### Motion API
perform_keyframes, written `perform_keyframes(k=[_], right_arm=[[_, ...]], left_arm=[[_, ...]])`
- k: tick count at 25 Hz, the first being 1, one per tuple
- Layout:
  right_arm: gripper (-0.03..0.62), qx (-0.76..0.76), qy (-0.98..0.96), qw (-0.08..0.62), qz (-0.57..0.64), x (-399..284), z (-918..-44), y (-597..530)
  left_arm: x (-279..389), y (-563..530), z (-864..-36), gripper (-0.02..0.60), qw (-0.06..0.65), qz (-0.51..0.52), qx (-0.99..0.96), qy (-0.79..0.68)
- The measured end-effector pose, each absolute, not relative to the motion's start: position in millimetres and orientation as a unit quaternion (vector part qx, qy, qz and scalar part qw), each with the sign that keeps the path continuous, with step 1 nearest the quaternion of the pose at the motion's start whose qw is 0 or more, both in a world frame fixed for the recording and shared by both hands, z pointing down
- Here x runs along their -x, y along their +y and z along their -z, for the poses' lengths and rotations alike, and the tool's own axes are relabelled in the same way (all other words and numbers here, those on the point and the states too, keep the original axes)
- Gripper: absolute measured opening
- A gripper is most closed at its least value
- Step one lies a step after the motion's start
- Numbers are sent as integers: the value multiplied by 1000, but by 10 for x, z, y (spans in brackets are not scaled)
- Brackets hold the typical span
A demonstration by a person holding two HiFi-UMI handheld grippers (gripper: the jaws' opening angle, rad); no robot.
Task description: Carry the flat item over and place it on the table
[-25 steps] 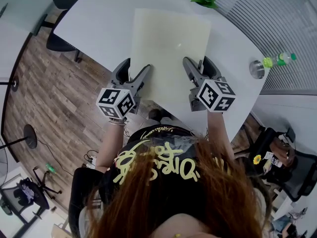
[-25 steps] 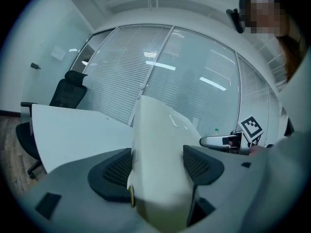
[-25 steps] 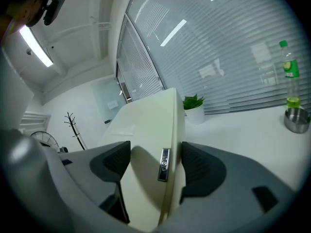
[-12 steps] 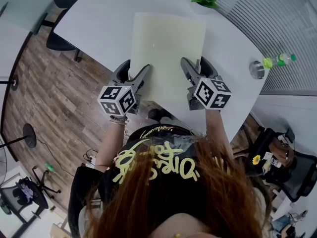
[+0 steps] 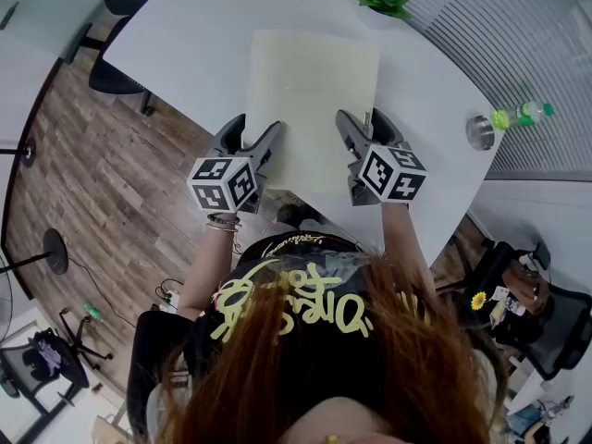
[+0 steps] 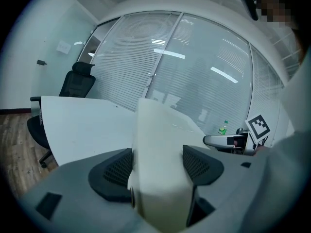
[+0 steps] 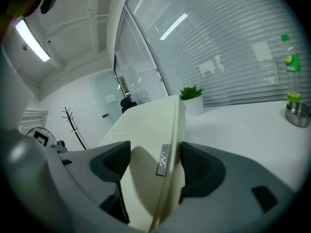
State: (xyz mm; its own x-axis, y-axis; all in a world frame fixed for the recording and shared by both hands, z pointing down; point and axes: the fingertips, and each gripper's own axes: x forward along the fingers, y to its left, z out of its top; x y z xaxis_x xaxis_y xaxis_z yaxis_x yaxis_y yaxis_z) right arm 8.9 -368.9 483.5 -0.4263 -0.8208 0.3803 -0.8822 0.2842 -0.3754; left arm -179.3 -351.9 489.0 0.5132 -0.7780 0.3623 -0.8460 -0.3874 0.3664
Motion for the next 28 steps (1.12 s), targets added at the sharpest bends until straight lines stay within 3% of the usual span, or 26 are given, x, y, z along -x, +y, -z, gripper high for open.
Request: perform_keyframes(k=[28], right_arm=[[322,-530,-783,91,-314,-60,-5133,-3758]], left_arm=[[1799,-3598,-5127,316,286,-129,-807,-500]])
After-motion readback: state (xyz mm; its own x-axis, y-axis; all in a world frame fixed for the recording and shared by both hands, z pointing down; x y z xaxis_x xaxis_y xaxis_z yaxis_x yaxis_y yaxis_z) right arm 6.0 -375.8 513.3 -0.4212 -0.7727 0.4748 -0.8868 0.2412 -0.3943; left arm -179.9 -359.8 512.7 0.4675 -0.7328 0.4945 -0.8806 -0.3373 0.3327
